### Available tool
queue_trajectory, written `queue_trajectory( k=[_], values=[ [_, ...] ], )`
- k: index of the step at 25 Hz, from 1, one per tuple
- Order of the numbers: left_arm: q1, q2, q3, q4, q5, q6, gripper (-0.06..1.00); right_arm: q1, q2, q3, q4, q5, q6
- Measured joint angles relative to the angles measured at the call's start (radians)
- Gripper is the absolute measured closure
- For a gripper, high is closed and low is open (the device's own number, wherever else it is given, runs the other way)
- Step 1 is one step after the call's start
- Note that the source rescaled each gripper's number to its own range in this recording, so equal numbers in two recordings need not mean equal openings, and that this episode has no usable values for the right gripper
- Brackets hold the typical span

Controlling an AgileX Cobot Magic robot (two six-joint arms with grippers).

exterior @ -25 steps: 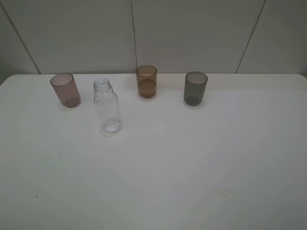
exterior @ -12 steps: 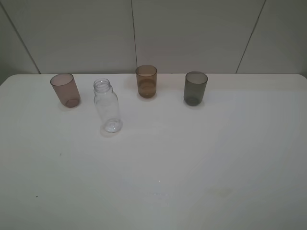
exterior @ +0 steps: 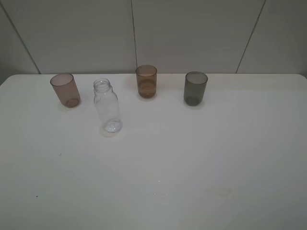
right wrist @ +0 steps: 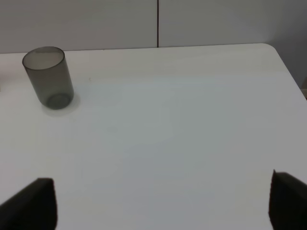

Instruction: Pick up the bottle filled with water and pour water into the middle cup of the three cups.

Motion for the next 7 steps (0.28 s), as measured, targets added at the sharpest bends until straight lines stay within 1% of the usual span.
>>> queue_trajectory(
  k=[7],
  values=[
    [0.004,0.000,0.001,0.000,0.000,0.000,0.00,0.015,0.000,0.000,0.000,0.000,0.000]
  ],
)
